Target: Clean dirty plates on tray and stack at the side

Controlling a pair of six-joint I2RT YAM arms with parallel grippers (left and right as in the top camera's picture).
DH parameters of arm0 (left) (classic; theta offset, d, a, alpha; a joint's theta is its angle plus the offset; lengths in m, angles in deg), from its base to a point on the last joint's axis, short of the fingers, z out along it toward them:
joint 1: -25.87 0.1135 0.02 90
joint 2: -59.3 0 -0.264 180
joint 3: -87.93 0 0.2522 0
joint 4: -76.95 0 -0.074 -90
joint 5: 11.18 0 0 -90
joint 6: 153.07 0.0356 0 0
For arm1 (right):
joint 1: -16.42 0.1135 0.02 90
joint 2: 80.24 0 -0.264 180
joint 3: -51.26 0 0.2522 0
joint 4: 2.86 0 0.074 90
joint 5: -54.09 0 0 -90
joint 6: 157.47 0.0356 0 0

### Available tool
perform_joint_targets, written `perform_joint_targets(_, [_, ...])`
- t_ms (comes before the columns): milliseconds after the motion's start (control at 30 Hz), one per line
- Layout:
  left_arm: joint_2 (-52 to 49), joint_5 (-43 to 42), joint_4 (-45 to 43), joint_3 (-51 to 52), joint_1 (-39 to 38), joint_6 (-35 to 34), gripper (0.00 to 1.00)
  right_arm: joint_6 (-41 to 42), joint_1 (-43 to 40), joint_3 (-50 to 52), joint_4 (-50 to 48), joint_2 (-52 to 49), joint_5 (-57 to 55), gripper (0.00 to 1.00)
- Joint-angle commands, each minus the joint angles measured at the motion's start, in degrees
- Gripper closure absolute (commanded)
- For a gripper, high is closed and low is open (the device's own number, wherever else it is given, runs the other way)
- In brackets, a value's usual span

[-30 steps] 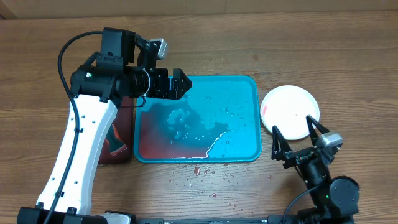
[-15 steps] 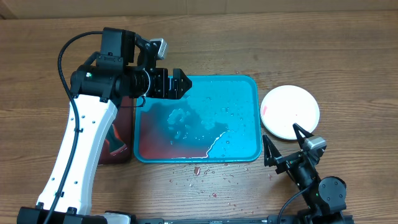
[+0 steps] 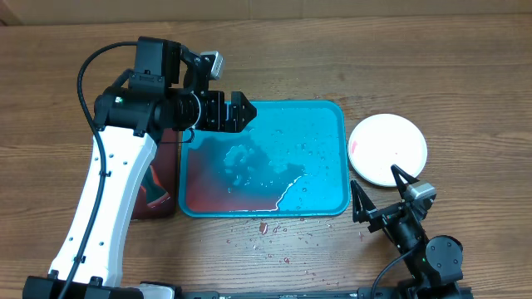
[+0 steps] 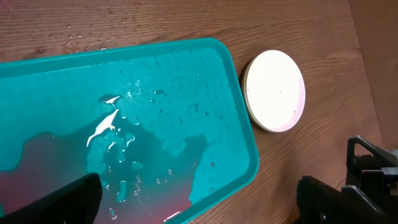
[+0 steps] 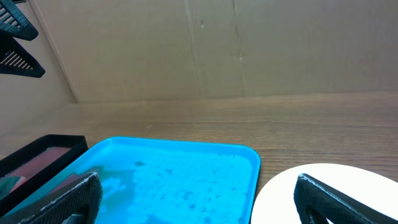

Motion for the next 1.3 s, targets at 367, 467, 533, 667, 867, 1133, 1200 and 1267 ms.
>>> perform_joint_targets(367, [4.22,11.80,1.64,-0.59,-0.02,2.78,0.00,-0.24,0.52,0.59,-0.31,0.57,0.72,0.00])
perform_joint_targets(467, [12.83,17.81,1.70,0.96,0.04,3.56,0.00,-0.24,0.52,0.59,-0.31,0.57,0.72,0.00])
perform_joint_targets(533, [18.88,19.23,-1.53,4.17,0.17,5.86,0.00,-0.24,0.52,0.59,-0.31,0.57,0.72,0.00])
perform_joint_targets(667, [31.56,18.99,-12.33,15.37,2.12,12.48,0.00,-0.24,0.52,0.59,-0.31,0.57,0.72,0.00])
perform_joint_targets(867, [52.35,17.03,-34.25,40.41,6.88,14.53,0.00,-0.26,0.52,0.59,-0.31,0.57,0.72,0.00])
perform_joint_targets(1133, [69.00,13.62,-59.98,69.29,7.96,16.41,0.00,-0.24,0.52,0.59,-0.31,0.57,0.72,0.00])
perform_joint_targets(1200, [71.49,11.41,-62.77,73.61,7.96,20.15,0.00,-0.24,0.52,0.59,-0.31,0.57,0.72,0.00])
perform_joint_targets(1267, [74.97,11.45,-64.13,77.48,7.98,22.14,0.00,-0.24,0.52,0.59,-0.31,0.57,0.72,0.00])
